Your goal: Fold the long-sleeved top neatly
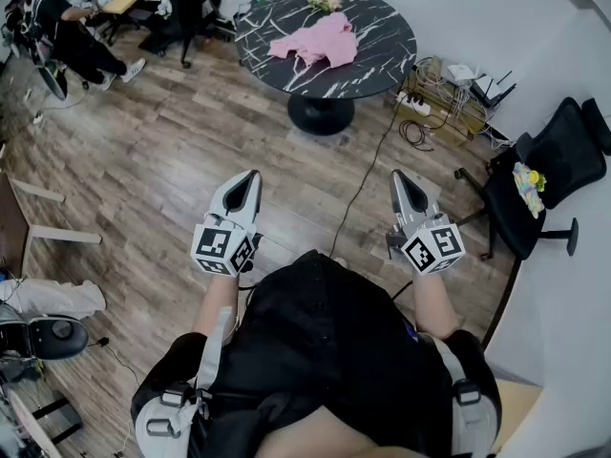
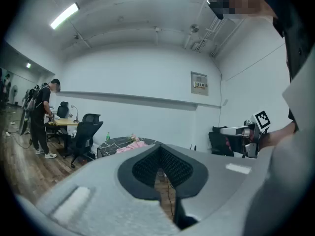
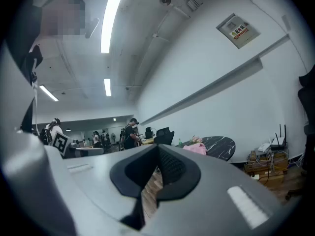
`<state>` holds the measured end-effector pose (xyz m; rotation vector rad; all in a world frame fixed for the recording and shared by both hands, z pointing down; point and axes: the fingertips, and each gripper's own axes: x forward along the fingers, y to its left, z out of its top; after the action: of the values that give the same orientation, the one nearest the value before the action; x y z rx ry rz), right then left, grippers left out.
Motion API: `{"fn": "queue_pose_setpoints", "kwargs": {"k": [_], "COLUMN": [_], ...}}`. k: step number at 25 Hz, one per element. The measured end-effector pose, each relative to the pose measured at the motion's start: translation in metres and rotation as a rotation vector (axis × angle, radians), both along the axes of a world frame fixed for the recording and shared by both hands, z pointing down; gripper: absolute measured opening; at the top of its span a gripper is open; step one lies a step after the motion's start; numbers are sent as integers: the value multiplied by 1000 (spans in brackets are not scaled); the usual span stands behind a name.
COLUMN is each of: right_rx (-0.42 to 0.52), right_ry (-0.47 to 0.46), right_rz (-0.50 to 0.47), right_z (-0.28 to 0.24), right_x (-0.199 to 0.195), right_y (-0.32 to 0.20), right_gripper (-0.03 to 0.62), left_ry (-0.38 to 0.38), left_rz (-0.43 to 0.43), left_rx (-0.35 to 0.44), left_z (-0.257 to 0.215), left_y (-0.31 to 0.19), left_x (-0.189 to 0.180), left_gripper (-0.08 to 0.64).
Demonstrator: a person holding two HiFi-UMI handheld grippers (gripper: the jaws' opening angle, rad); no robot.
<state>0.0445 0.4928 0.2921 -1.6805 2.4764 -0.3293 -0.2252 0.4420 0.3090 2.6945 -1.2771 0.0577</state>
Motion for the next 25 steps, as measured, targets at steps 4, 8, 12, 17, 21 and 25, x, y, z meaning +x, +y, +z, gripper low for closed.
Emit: {"fn": "queue_pose_setpoints", "kwargs": {"k": [4,8,12,17,21,25], "right_rx": [-14,-31,-26,-26,51,146], "right_ry": [3,8,13,0,-16,5], "right_rz": [-7,-10,-13,3,14,31], "right_z": [3,8,6,6,-14,-37], "right_x": [-1,4,8,23,39,57], "right_y": [3,8,10,11,18,29], "right_gripper": [5,5,5,5,55,350], "left_ry": [3,8,4,8,47,53], "left_rz": [-1,16,34,40,37,-12], "left_rx": [-10,-18,-25,-32,-10,41], "left_z": [1,1,3,2,-13,-29], "left_y": [3,8,12,12,11,7], "left_x": [3,15,25,39,54,73], "left_gripper": [5,5,5,5,68,416]}}
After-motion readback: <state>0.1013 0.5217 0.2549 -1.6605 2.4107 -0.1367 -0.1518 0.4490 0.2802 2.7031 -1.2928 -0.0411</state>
